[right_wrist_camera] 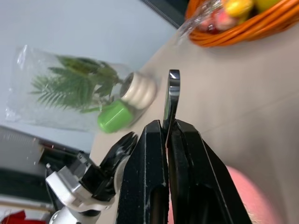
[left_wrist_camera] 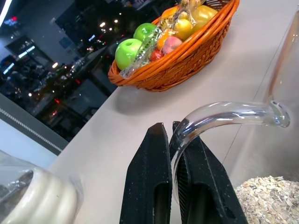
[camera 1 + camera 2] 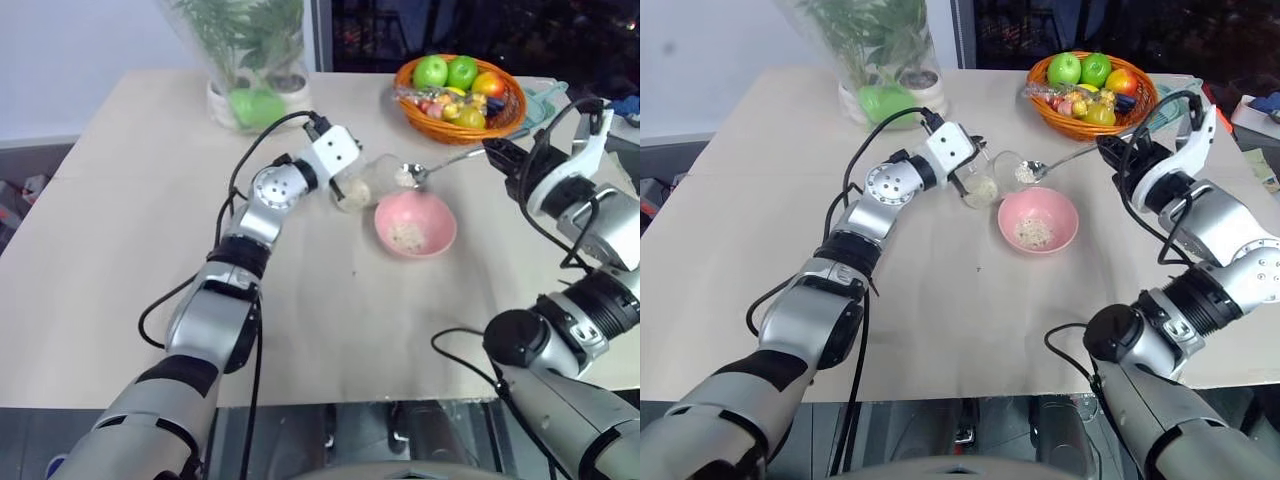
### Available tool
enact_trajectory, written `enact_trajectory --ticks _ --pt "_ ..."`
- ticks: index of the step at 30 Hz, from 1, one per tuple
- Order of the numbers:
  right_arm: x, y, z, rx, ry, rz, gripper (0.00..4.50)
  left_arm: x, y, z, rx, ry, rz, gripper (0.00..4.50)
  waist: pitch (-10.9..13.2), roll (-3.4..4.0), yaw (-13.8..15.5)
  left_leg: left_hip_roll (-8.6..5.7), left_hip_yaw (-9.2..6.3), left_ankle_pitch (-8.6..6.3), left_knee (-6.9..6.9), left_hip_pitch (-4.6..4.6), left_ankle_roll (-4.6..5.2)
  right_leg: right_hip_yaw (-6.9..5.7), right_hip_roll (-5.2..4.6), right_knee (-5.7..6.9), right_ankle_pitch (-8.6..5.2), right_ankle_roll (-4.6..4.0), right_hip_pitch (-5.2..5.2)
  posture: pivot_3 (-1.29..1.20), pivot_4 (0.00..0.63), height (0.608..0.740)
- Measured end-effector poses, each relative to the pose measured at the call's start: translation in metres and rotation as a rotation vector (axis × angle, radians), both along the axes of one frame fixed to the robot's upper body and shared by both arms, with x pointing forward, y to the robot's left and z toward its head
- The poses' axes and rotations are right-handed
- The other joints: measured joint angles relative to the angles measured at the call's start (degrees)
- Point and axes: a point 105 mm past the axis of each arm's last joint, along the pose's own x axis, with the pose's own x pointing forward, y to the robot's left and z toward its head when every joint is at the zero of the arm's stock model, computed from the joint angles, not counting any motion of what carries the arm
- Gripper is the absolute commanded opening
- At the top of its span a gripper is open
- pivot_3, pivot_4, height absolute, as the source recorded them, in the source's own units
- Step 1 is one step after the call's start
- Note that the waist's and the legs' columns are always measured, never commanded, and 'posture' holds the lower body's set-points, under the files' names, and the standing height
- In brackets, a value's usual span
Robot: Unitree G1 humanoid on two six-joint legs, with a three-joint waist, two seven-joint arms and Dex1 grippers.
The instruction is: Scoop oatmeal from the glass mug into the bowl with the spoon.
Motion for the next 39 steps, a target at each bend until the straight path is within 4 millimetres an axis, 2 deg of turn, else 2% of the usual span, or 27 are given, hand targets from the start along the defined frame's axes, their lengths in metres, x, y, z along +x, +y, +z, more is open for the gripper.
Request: enact_trajectory --ticks 5,10,11,12,15,19,23,26,29,33,36,39 --pt "-0.009 -0.011 0.003 -0.095 -0.012 -0.019 0.0 0.002 0.003 0.001 0.015 -0.012 0.02 0.02 0.0 0.0 -0.1 0.0 0.06 0.0 0.0 0.07 0.01 0.1 0.0 0.02 0.0 0.0 0.0 0.0 0.15 0.74" --pt "-0.013 -0.004 0.006 -0.249 -0.032 0.012 0.0 0.003 0.009 0.002 0.029 -0.023 0.04 0.02 0.0 0.02 -0.3 0.05 0.18 -0.01 0.0 0.17 0.02 0.26 0.05 0.06 0.0 0.0 0.0 0.0 0.15 0.74" --pt "-0.013 0.001 0.008 -0.291 -0.043 0.031 0.0 0.004 0.011 0.002 0.031 -0.023 0.044 0.02 0.0 0.02 -0.4 0.07 0.19 -0.01 0.0 0.18 0.02 0.28 0.07 0.06 0.0 0.0 0.0 0.0 0.15 0.74" --pt "-0.015 0.012 0.012 -0.428 -0.079 0.06 0.0 0.004 0.013 0.003 0.033 -0.026 0.048 0.02 0.0 0.03 -0.3 0.07 0.2 -0.02 0.0 0.15 0.03 0.28 0.06 0.06 0.0 0.0 -0.02 0.0 0.15 0.74" --pt "-0.017 0.027 0.017 -0.643 -0.159 0.097 0.0 0.003 0.018 0.005 0.036 -0.029 0.06 0.02 0.0 0.03 -0.1 0.06 0.16 -0.04 0.01 0.06 0.07 0.25 0.06 -0.05 0.0 0.01 -0.03 0.0 0.15 0.74" --pt "-0.026 0.051 0.02 -1.038 -0.369 0.184 0.0 -0.001 0.022 0.005 0.023 -0.037 0.068 0.02 0.0 0.02 0.2 0.02 0.09 -0.08 0.07 -0.12 0.14 0.16 0.04 -0.19 0.0 0.03 -0.09 0.0 0.15 0.74" --pt "-0.033 0.064 0.021 -1.168 -0.533 0.26 0.0 -0.003 0.027 0.006 -0.005 -0.035 0.084 0.02 0.0 -0.02 0.3 -0.01 0.08 -0.1 0.14 -0.15 0.17 0.13 0.01 -0.22 0.01 0.1 -0.07 0.0 0.15 0.74" --pt "-0.037 0.069 0.027 -1.133 -0.611 0.294 0.0 -0.006 0.029 0.004 -0.041 -0.02 0.093 0.02 0.0 -0.03 0.4 0.01 0.05 -0.09 0.21 -0.11 0.16 0.11 0.01 -0.17 0.02 0.12 -0.01 0.0 0.15 0.74" --pt "-0.038 0.07 0.042 -0.914 -0.63 0.28 0.0 -0.008 0.03 0.001 -0.096 0.009 0.101 0.02 0.0 -0.03 0.6 0.03 0.03 -0.08 0.29 -0.07 0.14 0.07 0.01 -0.09 0.04 0.13 0.04 0.0 0.15 0.74" --pt "-0.032 0.058 0.058 -0.743 -0.601 0.218 0.0 -0.013 0.033 -0.003 -0.147 0.031 0.109 0.02 0.0 -0.03 0.8 0.03 0.03 -0.08 0.28 -0.06 0.14 0.07 0.01 -0.08 0.04 0.13 0.05 0.0 0.15 0.74" --pt "-0.03 0.067 0.065 -0.659 -0.6 0.224 0.0 -0.017 0.032 0.001 -0.2 0.034 0.102 0.02 0.0 -0.02 0.9 0.03 0.04 -0.08 0.28 -0.06 0.14 0.07 0.01 -0.08 0.04 0.12 0.04 0.0 0.15 0.74" --pt "-0.028 0.083 0.061 -0.64 -0.594 0.254 0.0 -0.023 0.024 0.011 -0.264 0.021 0.074 0.02 0.0 -0.02 1.0 0.02 0.05 -0.08 0.28 -0.06 0.14 0.08 0.01 -0.08 0.04 0.12 0.04 0.0 0.15 0.74"
